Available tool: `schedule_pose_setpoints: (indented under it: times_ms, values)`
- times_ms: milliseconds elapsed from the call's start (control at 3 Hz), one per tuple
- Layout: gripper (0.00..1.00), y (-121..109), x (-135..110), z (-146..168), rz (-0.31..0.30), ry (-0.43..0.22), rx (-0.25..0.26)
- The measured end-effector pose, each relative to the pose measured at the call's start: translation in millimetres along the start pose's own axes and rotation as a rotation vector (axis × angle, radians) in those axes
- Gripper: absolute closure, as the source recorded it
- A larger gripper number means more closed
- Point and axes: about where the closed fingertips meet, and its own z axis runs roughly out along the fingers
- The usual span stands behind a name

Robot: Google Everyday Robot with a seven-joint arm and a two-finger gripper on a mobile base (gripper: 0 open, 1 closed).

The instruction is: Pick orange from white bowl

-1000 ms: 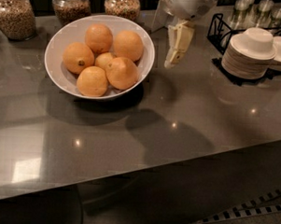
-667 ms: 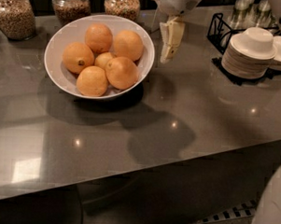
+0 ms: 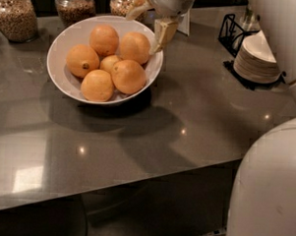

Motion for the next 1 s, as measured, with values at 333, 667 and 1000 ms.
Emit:
schedule_pose_setpoints:
  times_ms: [333,667,1000]
  values:
    - [0.37,-6,6,14,-0.019,0.002,-0.019]
    - [0.33,-12,12,27,-0.030,-0.003,-0.033]
    - [0.31,-13,19,42,-0.037,-0.011,-0.054]
